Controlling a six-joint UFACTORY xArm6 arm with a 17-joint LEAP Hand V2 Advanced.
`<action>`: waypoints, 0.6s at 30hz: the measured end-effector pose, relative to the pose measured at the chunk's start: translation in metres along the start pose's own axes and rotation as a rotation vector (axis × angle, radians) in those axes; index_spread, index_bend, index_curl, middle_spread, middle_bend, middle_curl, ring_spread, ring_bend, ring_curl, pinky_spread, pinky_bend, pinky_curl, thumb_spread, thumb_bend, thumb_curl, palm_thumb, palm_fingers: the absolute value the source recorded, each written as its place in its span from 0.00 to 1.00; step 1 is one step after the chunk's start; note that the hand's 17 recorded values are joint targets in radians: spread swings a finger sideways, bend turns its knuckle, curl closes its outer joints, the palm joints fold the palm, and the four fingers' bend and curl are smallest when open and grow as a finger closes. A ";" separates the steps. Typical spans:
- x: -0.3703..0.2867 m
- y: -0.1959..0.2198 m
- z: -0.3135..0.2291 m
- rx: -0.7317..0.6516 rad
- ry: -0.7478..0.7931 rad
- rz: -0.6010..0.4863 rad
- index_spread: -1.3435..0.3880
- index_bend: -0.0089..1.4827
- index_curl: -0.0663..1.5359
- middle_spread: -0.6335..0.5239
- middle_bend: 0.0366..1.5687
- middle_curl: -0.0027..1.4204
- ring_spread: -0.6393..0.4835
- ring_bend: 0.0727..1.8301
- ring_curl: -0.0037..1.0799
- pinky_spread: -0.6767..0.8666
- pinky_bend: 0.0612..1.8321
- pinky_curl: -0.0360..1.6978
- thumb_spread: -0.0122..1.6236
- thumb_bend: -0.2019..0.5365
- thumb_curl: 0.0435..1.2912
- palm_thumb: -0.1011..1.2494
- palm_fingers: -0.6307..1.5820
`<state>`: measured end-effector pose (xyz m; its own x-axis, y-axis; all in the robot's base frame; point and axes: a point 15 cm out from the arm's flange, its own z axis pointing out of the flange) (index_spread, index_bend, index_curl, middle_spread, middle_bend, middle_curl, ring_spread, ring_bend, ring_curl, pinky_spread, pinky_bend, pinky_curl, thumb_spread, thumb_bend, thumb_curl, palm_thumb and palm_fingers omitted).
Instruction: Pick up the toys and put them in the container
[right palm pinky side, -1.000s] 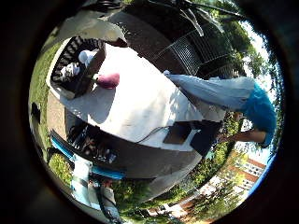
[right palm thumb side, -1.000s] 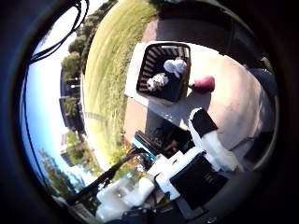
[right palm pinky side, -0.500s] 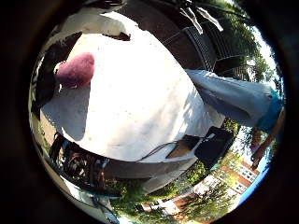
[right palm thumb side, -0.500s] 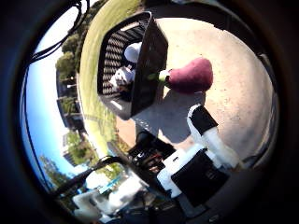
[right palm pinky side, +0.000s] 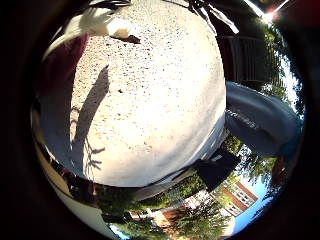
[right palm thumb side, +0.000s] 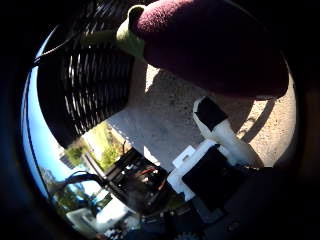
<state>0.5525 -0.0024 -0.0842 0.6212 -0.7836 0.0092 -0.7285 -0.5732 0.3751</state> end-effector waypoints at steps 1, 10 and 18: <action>0.000 0.000 0.000 -0.008 0.011 -0.011 0.68 0.18 0.23 0.53 0.20 0.26 0.80 0.32 0.30 0.77 0.46 0.13 0.66 0.23 0.29 0.57 0.69; 0.023 0.045 -0.011 -0.086 -0.023 0.042 0.51 0.16 0.22 0.41 0.58 0.50 0.61 0.68 0.58 0.69 0.67 0.23 0.65 0.35 0.38 0.78 0.79; 0.034 0.132 -0.125 -0.121 -0.139 0.133 0.37 0.28 0.26 0.37 0.69 0.62 0.53 0.73 0.67 0.61 0.80 0.32 0.68 0.35 0.46 0.83 0.74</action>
<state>0.5135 -0.0743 0.0819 0.4702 -0.8806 -0.0587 -0.7562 -0.4364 0.4875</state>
